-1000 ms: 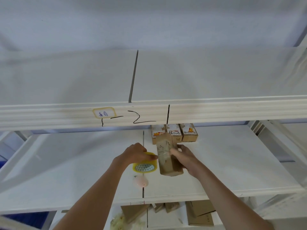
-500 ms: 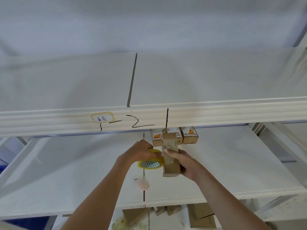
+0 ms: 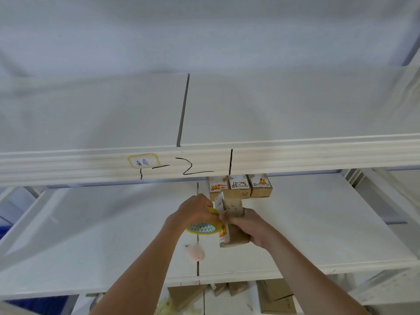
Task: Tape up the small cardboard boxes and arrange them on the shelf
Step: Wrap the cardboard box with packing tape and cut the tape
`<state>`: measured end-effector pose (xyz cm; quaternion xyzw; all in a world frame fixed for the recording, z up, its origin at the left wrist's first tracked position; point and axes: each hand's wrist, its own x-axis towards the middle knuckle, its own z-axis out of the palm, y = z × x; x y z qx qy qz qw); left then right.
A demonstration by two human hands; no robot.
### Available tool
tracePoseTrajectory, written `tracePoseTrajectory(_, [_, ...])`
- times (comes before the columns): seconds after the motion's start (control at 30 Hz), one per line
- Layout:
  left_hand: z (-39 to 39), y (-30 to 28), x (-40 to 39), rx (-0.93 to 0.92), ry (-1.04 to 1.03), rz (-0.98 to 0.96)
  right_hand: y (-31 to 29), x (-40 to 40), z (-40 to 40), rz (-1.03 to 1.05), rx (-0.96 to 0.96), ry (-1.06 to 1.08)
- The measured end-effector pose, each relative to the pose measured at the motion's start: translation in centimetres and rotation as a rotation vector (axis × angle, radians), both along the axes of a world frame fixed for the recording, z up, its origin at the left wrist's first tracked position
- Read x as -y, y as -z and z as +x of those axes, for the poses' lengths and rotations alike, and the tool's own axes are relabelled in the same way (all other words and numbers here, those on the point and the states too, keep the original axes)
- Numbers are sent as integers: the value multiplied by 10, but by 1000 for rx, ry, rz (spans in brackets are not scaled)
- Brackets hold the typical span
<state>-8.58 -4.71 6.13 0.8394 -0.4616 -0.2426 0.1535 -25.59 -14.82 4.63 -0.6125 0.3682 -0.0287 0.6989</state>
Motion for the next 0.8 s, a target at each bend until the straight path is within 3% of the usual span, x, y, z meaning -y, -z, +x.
tracePoseTrajectory(0.1, [-1,6,-6,-49,-13,19,0,5,0,-42,-35,19])
tracePoseTrajectory(0.2, [2,8,-15,-243,-15,-7,-1,8,0,-82,-82,47])
tracePoseTrajectory(0.37, [6,4,-20,-301,29,12,-2,8,-4,-79,-84,-14])
tracePoseTrajectory(0.8, [19,9,-15,-184,15,52,2,14,-10,-40,-81,11])
